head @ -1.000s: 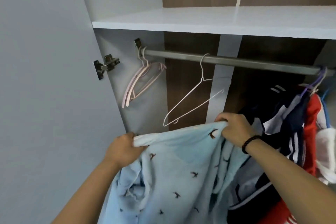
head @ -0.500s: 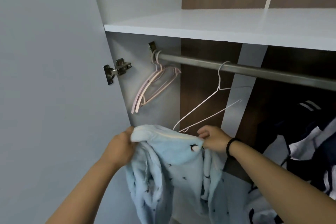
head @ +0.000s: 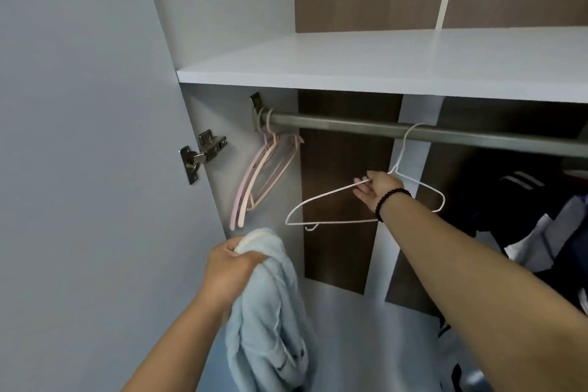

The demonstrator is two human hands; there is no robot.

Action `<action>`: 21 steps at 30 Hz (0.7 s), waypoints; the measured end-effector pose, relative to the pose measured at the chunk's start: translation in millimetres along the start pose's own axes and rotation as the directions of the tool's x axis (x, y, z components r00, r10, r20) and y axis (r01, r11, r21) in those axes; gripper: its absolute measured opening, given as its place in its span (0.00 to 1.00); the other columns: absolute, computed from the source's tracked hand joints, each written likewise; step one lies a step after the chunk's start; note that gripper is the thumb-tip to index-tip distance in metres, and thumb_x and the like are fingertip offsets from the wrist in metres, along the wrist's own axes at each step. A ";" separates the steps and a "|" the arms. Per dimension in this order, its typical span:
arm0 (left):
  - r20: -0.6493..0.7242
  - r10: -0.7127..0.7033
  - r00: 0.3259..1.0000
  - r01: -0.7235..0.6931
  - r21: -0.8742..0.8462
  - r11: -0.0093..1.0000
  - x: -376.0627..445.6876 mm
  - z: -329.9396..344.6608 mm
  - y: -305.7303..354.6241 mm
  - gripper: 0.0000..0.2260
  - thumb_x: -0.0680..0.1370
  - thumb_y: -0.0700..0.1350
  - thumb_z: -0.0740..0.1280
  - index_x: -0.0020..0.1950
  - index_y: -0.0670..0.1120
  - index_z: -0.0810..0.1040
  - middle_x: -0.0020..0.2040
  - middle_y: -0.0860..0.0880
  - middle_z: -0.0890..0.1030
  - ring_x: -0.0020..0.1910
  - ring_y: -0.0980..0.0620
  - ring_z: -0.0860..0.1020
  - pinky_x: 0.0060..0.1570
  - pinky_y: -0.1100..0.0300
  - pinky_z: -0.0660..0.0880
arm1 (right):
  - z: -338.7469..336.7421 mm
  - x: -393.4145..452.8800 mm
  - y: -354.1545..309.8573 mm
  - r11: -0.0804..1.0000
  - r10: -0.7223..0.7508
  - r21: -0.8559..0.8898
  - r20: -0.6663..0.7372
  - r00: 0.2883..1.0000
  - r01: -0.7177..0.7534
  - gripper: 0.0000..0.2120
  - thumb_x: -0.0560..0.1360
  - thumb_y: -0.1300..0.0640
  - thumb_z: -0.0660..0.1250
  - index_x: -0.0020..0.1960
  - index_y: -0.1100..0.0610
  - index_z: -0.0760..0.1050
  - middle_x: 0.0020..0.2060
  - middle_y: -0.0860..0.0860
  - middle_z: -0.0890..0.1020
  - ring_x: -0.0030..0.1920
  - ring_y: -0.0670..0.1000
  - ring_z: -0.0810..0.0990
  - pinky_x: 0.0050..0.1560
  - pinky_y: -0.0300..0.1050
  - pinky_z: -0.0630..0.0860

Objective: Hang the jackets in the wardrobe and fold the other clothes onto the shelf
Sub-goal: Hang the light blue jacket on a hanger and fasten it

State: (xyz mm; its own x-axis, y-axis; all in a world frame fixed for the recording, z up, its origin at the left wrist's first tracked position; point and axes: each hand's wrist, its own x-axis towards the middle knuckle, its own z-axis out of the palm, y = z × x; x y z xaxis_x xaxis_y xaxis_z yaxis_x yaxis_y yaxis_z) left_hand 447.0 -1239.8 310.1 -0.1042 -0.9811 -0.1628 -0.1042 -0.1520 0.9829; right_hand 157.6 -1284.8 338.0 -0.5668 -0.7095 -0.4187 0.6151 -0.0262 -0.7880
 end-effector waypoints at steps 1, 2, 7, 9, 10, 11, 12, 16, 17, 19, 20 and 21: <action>0.009 -0.007 1.000 0.007 -0.012 1.000 3.3 -6.0 -0.2 0.07 0.71 0.36 0.74 0.48 0.44 0.84 0.43 0.46 0.86 0.44 0.48 0.84 0.50 0.54 0.80 | 0.7 0.9 -2.7 0.998 -0.011 0.057 -0.052 0.999 0.014 0.06 0.80 0.67 0.56 0.55 0.64 0.70 0.40 0.55 0.74 0.48 0.54 0.80 0.54 0.54 0.79; 0.019 -0.016 1.000 0.016 -0.024 1.000 6.4 -12.0 -0.6 0.07 0.71 0.36 0.74 0.48 0.44 0.84 0.43 0.45 0.86 0.44 0.48 0.84 0.49 0.54 0.80 | 0.9 0.8 -5.7 0.993 -0.010 0.113 -0.087 0.996 0.020 0.08 0.81 0.68 0.55 0.57 0.63 0.70 0.40 0.56 0.73 0.45 0.54 0.79 0.44 0.49 0.82; 0.121 -0.042 0.992 0.043 -0.002 0.999 14.7 -39.9 -7.9 0.17 0.65 0.38 0.79 0.52 0.40 0.81 0.47 0.42 0.85 0.48 0.45 0.84 0.54 0.52 0.79 | -2.2 -18.5 -8.8 0.997 -0.063 0.041 -0.134 0.989 0.070 0.15 0.82 0.66 0.49 0.41 0.58 0.69 0.32 0.53 0.68 0.28 0.47 0.66 0.17 0.30 0.63; 0.151 -0.050 0.987 0.047 0.022 0.999 13.4 -44.2 -13.4 0.18 0.64 0.38 0.80 0.51 0.40 0.81 0.47 0.41 0.85 0.47 0.45 0.84 0.53 0.51 0.80 | -9.7 -31.0 -11.3 0.993 -0.117 -0.041 -0.150 0.982 0.112 0.15 0.81 0.66 0.49 0.41 0.56 0.69 0.30 0.51 0.67 0.21 0.45 0.61 0.18 0.29 0.55; 0.164 -0.057 0.985 0.054 0.022 0.998 12.1 -45.1 -16.5 0.17 0.65 0.38 0.80 0.51 0.40 0.81 0.47 0.41 0.85 0.46 0.45 0.84 0.52 0.51 0.80 | -14.9 -37.6 -14.0 0.991 -0.128 -0.064 -0.146 0.981 0.120 0.15 0.81 0.65 0.49 0.41 0.55 0.68 0.29 0.50 0.67 0.18 0.45 0.60 0.19 0.29 0.53; 0.179 -0.066 0.982 0.063 0.027 0.998 10.5 -45.4 -19.3 0.16 0.67 0.38 0.80 0.52 0.40 0.81 0.47 0.40 0.85 0.47 0.45 0.84 0.53 0.50 0.80 | -20.6 -45.0 -18.2 0.987 -0.140 -0.092 -0.132 0.981 0.128 0.14 0.82 0.64 0.49 0.41 0.55 0.68 0.29 0.49 0.66 0.16 0.44 0.59 0.19 0.30 0.53; 0.196 -0.070 0.978 0.063 0.044 0.997 8.5 -45.3 -21.6 0.16 0.68 0.39 0.79 0.53 0.40 0.81 0.48 0.41 0.85 0.48 0.44 0.83 0.54 0.48 0.79 | -25.4 -52.2 -22.9 0.983 -0.148 -0.127 -0.117 0.982 0.133 0.14 0.82 0.63 0.50 0.41 0.54 0.67 0.29 0.49 0.66 0.16 0.43 0.59 0.20 0.30 0.52; 0.218 -0.027 0.976 0.004 0.106 0.994 -1.1 -42.8 -24.6 0.13 0.69 0.44 0.78 0.50 0.45 0.81 0.47 0.45 0.85 0.45 0.49 0.83 0.48 0.55 0.80 | -32.5 -72.0 -43.7 0.949 -0.200 -0.281 -0.192 0.961 0.141 0.15 0.83 0.61 0.49 0.42 0.54 0.69 0.30 0.48 0.69 0.24 0.44 0.61 0.22 0.35 0.57; 0.216 -0.013 0.976 -0.010 0.103 0.995 -3.9 -42.4 -23.9 0.13 0.69 0.45 0.78 0.50 0.46 0.81 0.47 0.46 0.84 0.45 0.49 0.83 0.47 0.56 0.79 | -33.3 -74.3 -47.8 0.936 -0.219 -0.322 -0.212 0.952 0.144 0.16 0.82 0.61 0.48 0.42 0.54 0.70 0.30 0.49 0.69 0.25 0.45 0.62 0.24 0.37 0.58; 0.204 0.005 0.979 -0.026 0.104 0.994 -9.3 -41.2 -21.3 0.15 0.69 0.46 0.78 0.53 0.46 0.81 0.47 0.47 0.84 0.46 0.49 0.82 0.51 0.54 0.79 | -36.0 -77.6 -51.2 0.906 -0.233 -0.402 -0.215 0.948 0.132 0.17 0.82 0.62 0.47 0.43 0.54 0.72 0.31 0.49 0.70 0.27 0.45 0.63 0.27 0.38 0.58; 0.201 0.018 0.980 -0.040 0.107 0.994 -11.0 -41.0 -19.2 0.16 0.69 0.47 0.78 0.53 0.46 0.81 0.48 0.47 0.84 0.47 0.49 0.82 0.52 0.53 0.79 | -38.4 -79.5 -49.1 0.890 -0.233 -0.439 -0.209 0.950 0.122 0.17 0.82 0.63 0.47 0.43 0.55 0.72 0.31 0.49 0.71 0.27 0.45 0.62 0.26 0.38 0.58; 0.198 0.030 0.980 -0.052 0.106 0.993 -12.9 -41.4 -16.5 0.15 0.69 0.46 0.78 0.53 0.46 0.81 0.48 0.47 0.84 0.47 0.49 0.82 0.52 0.53 0.79 | -41.3 -81.1 -43.9 0.876 -0.230 -0.470 -0.201 0.952 0.113 0.17 0.81 0.63 0.48 0.43 0.56 0.73 0.31 0.49 0.71 0.26 0.45 0.62 0.26 0.38 0.58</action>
State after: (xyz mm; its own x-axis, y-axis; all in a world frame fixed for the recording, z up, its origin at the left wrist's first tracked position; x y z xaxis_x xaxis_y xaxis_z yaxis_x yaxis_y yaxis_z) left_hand 491.0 -1229.6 299.6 -0.3012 -0.9422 -0.1467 -0.2029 -0.0870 0.9753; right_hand 153.9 -1197.0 387.9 -0.7914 -0.5281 -0.3078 0.2172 0.2277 -0.9492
